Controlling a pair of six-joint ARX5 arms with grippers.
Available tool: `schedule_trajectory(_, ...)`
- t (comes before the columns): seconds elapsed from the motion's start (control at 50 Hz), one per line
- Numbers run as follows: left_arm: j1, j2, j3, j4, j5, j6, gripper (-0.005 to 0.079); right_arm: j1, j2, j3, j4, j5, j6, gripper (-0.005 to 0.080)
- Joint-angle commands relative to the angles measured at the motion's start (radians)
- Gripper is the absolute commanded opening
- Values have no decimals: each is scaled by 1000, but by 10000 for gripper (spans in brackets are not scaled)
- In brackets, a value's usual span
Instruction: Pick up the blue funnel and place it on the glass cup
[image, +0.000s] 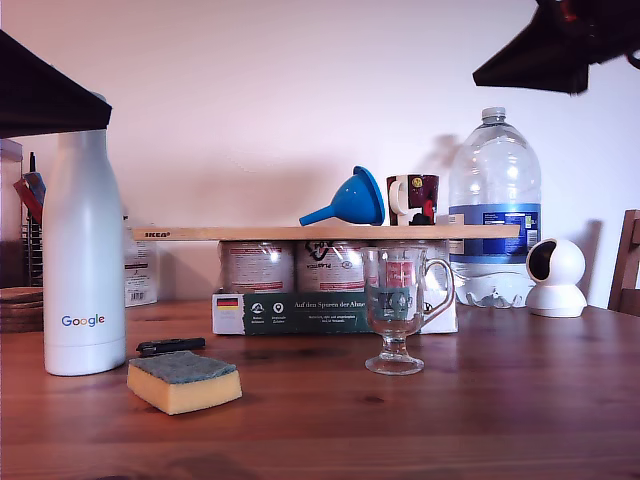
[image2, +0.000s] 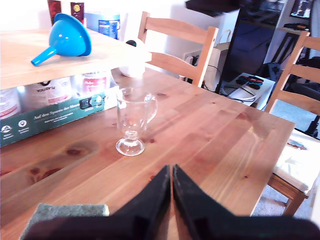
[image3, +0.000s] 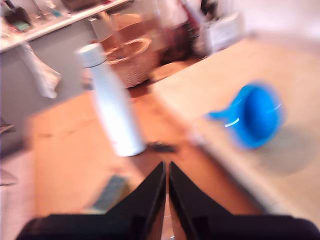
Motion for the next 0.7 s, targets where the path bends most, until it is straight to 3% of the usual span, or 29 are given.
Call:
schedule_trajectory(0.0,-3,9,-17,11,-2,5,-24,12,24,18,14,84,-12,22)
schedule_trajectory(0.1,-3,9,-17,11,-11,5,-24,53,33,32,52,183,-31,228)
schedule_trajectory(0.14,-3,9,-17,11,-15,5,-24,69,33,37,62,220,-28,271)
schedule_trajectory(0.24,-3,9,-17,11,-28,5,-24,101,33,48,73,272,-29,270)
schedule_trajectory(0.68,-3,9,-17,10,-46,5,-24,133,218,248,20,228,0,270)
